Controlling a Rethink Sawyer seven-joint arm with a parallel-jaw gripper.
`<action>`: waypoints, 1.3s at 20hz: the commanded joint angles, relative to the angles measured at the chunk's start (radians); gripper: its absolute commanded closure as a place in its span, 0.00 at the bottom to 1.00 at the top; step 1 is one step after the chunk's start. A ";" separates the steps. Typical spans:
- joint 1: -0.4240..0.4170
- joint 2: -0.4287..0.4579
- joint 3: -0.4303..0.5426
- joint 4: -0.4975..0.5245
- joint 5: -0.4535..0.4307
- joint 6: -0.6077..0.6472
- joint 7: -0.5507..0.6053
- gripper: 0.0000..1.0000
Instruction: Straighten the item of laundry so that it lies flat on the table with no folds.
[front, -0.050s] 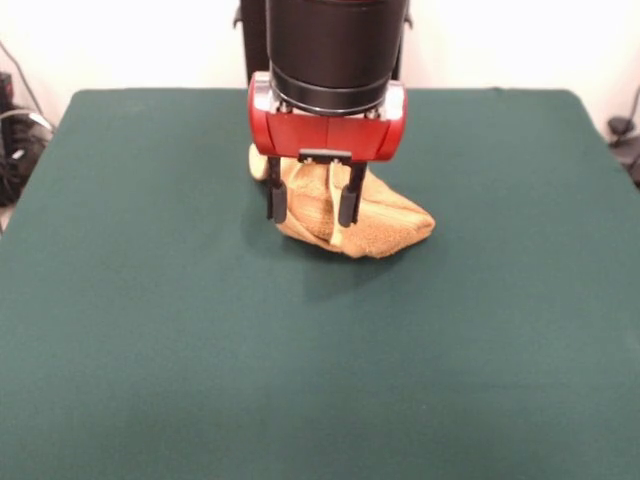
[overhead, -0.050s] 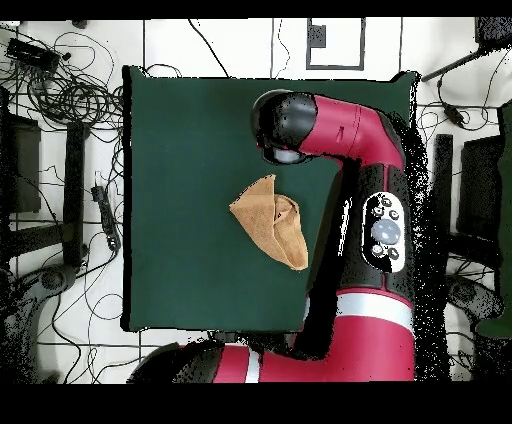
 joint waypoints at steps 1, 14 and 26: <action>0.047 0.006 0.047 0.023 0.033 0.095 0.183 0.00; 0.076 0.018 0.031 -0.003 0.037 0.119 0.226 0.00; 0.072 0.017 0.024 0.007 0.043 0.103 0.218 0.00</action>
